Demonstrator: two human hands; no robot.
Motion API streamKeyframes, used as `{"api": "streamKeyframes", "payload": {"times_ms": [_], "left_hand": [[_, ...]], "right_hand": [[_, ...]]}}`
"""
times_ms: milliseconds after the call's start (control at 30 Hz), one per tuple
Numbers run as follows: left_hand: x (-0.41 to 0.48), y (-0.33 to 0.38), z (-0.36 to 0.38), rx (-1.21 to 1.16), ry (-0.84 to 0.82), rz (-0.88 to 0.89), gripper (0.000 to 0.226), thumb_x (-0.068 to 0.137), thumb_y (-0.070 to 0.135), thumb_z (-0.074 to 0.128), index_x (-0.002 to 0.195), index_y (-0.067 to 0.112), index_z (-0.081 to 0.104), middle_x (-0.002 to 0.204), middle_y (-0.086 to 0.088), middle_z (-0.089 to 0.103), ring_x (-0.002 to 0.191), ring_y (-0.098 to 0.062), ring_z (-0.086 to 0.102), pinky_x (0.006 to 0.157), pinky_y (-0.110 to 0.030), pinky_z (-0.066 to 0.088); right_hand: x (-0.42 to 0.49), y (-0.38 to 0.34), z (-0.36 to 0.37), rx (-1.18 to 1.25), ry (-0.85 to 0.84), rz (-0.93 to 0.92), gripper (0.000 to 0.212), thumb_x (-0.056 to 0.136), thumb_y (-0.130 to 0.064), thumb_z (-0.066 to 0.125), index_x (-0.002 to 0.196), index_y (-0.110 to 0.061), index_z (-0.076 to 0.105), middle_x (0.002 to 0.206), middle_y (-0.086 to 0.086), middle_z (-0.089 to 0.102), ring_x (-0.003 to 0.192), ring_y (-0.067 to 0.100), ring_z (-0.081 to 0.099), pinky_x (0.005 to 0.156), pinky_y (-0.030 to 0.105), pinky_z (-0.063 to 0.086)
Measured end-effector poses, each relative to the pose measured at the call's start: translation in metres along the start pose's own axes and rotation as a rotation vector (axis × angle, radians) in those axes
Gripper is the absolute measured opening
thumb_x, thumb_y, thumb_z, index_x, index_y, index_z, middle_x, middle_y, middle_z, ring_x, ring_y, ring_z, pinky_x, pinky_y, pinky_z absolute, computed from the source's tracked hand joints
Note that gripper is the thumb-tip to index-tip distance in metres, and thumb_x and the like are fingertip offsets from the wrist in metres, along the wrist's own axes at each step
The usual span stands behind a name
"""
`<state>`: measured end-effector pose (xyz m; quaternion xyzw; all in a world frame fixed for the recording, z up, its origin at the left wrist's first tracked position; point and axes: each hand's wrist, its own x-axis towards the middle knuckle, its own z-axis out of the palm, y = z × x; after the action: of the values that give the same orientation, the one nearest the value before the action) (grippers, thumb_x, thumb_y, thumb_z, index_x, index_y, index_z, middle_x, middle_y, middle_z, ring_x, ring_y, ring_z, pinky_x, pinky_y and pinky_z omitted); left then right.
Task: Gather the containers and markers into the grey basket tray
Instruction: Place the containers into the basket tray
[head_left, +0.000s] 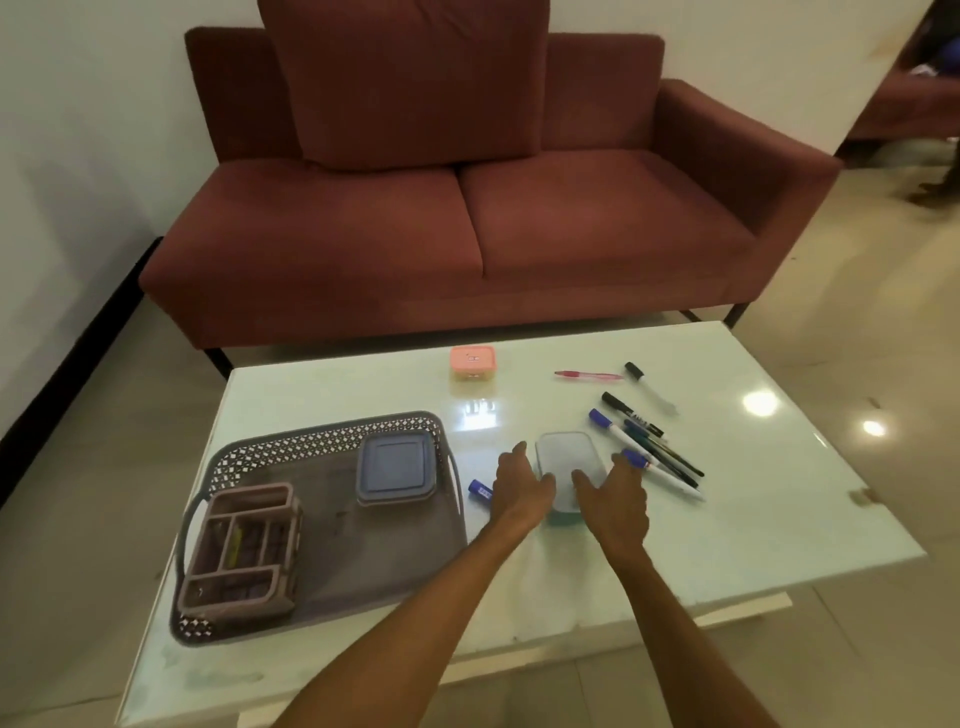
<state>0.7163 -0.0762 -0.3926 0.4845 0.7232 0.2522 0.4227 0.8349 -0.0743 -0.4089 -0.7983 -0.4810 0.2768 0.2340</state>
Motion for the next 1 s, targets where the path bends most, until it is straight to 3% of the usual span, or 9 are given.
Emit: {"api": "streamKeyframes", "payload": {"times_ms": [233, 400, 467, 567, 633, 733, 833, 867, 1000], "left_hand": [[0.008, 0.001, 0.026, -0.064, 0.025, -0.066, 0.051, 0.093, 0.019, 0.063, 0.141, 0.012, 0.047, 0.141, -0.01, 0.056, 0.125, -0.03, 0.058, 0.099, -0.043, 0.056], [-0.012, -0.003, 0.0, -0.441, 0.09, -0.085, 0.051, 0.082, 0.008, 0.074, 0.124, 0.011, 0.046, 0.116, -0.015, 0.065, 0.101, -0.03, 0.069, 0.067, -0.033, 0.064], [-0.023, -0.008, -0.023, -0.615, 0.132, -0.088, 0.048, 0.08, 0.006, 0.075, 0.118, 0.012, 0.046, 0.107, -0.017, 0.067, 0.09, -0.031, 0.073, 0.058, -0.027, 0.062], [-0.041, -0.019, -0.061, -0.83, 0.202, -0.093, 0.05, 0.08, 0.004, 0.075, 0.118, 0.013, 0.044, 0.103, -0.014, 0.065, 0.071, -0.026, 0.076, 0.059, -0.038, 0.063], [-0.052, -0.034, -0.088, -0.88, 0.252, -0.081, 0.061, 0.078, 0.002, 0.078, 0.125, 0.019, 0.042, 0.107, -0.011, 0.065, 0.07, -0.02, 0.077, 0.059, -0.038, 0.063], [-0.069, -0.059, -0.123, -0.844, 0.317, -0.099, 0.075, 0.074, 0.003, 0.082, 0.135, 0.022, 0.044, 0.118, -0.01, 0.065, 0.1, -0.035, 0.071, 0.071, -0.05, 0.064], [-0.084, -0.086, -0.146, -0.786, 0.395, -0.173, 0.055, 0.075, 0.006, 0.082, 0.121, 0.018, 0.054, 0.115, -0.017, 0.068, 0.1, -0.038, 0.071, 0.073, -0.054, 0.063], [-0.089, -0.095, -0.152, -0.754, 0.419, -0.199, 0.048, 0.077, 0.008, 0.082, 0.117, 0.016, 0.056, 0.111, -0.018, 0.069, 0.096, -0.037, 0.072, 0.071, -0.053, 0.063], [-0.1, -0.127, -0.165, -0.556, 0.433, -0.264, 0.029, 0.084, 0.017, 0.078, 0.103, 0.005, 0.06, 0.105, -0.019, 0.069, 0.092, -0.035, 0.072, 0.068, -0.052, 0.064]], "right_hand": [[-0.005, 0.011, -0.002, 0.223, -0.094, 0.034, 0.047, 0.093, -0.036, 0.059, 0.132, -0.012, 0.048, 0.125, 0.012, 0.058, 0.11, 0.032, 0.059, 0.088, 0.053, 0.057], [-0.008, -0.007, -0.022, 0.301, -0.102, -0.18, 0.033, 0.094, -0.021, 0.057, 0.126, -0.012, 0.055, 0.116, 0.011, 0.063, 0.1, 0.032, 0.065, 0.081, 0.053, 0.058], [-0.012, -0.023, -0.026, 0.326, -0.142, -0.265, 0.028, 0.095, -0.02, 0.057, 0.123, -0.015, 0.058, 0.111, 0.006, 0.064, 0.095, 0.032, 0.066, 0.07, 0.045, 0.061], [-0.023, -0.053, -0.021, 0.353, -0.24, -0.35, 0.028, 0.095, -0.02, 0.057, 0.124, -0.017, 0.06, 0.114, 0.004, 0.064, 0.092, 0.03, 0.066, 0.048, 0.025, 0.052], [-0.034, -0.073, -0.012, 0.338, -0.332, -0.402, 0.031, 0.096, -0.02, 0.057, 0.127, -0.015, 0.06, 0.118, 0.004, 0.063, 0.096, 0.03, 0.066, 0.052, 0.024, 0.054], [-0.054, -0.098, 0.006, 0.295, -0.444, -0.477, 0.021, 0.097, -0.015, 0.056, 0.116, -0.015, 0.063, 0.112, 0.005, 0.064, 0.092, 0.027, 0.065, 0.069, 0.037, 0.061], [-0.069, -0.111, 0.026, 0.199, -0.56, -0.541, 0.022, 0.096, -0.013, 0.056, 0.117, -0.011, 0.064, 0.102, 0.009, 0.064, 0.07, 0.019, 0.06, 0.053, 0.027, 0.053], [-0.072, -0.113, 0.032, 0.15, -0.592, -0.559, 0.025, 0.096, -0.012, 0.055, 0.119, -0.01, 0.064, 0.105, 0.01, 0.065, 0.072, 0.021, 0.06, 0.056, 0.026, 0.051], [-0.08, -0.112, 0.055, -0.09, -0.68, -0.596, 0.031, 0.095, -0.012, 0.057, 0.125, -0.011, 0.064, 0.125, 0.009, 0.064, 0.112, 0.029, 0.06, 0.09, 0.033, 0.048]]}}
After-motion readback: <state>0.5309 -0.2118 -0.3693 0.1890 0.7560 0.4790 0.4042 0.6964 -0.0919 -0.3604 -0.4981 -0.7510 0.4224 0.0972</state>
